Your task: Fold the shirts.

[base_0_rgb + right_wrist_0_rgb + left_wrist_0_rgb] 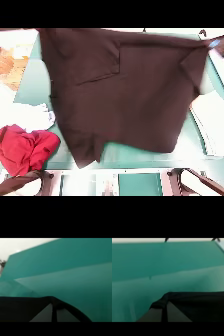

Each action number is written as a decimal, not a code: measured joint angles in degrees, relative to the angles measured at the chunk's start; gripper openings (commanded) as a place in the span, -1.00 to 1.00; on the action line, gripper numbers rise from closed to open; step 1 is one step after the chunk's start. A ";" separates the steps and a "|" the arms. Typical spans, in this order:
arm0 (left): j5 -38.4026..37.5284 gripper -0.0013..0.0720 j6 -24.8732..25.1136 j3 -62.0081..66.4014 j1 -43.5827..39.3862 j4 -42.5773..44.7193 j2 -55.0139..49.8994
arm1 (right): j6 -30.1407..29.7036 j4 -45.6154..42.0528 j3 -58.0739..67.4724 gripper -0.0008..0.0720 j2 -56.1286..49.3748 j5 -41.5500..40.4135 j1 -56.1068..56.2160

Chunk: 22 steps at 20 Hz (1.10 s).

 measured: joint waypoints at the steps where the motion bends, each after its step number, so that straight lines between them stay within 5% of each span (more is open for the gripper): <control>1: 1.81 -0.90 1.31 -0.61 0.04 -1.70 -4.37 | -0.52 0.15 -1.03 -0.92 -4.04 -1.99 0.96; 6: 10.64 -0.89 8.41 -1.81 0.02 -13.75 -21.24 | -1.51 2.91 2.67 -0.92 -23.80 -6.99 2.86; 7: 11.58 -0.84 9.22 -1.90 0.02 -15.21 -23.67 | -1.42 3.26 3.69 -0.73 -26.45 -7.39 2.99; 8: 12.13 0.04 9.79 -2.01 0.02 -16.22 -25.44 | -1.18 3.48 4.50 -0.30 -28.85 -7.78 3.13; 9: 12.72 0.97 10.23 -2.03 0.04 -17.00 -26.95 | -1.05 3.48 5.09 -0.17 -30.64 -7.89 3.10; 14: 9.11 0.98 10.47 -0.02 3.69 -17.09 -29.57 | -0.61 3.91 7.28 -0.26 -33.22 -2.67 -1.90; 22: -20.57 0.98 3.91 -2.05 16.39 -7.41 -30.16 | -0.52 -1.60 -2.38 -0.26 -23.17 12.90 -16.87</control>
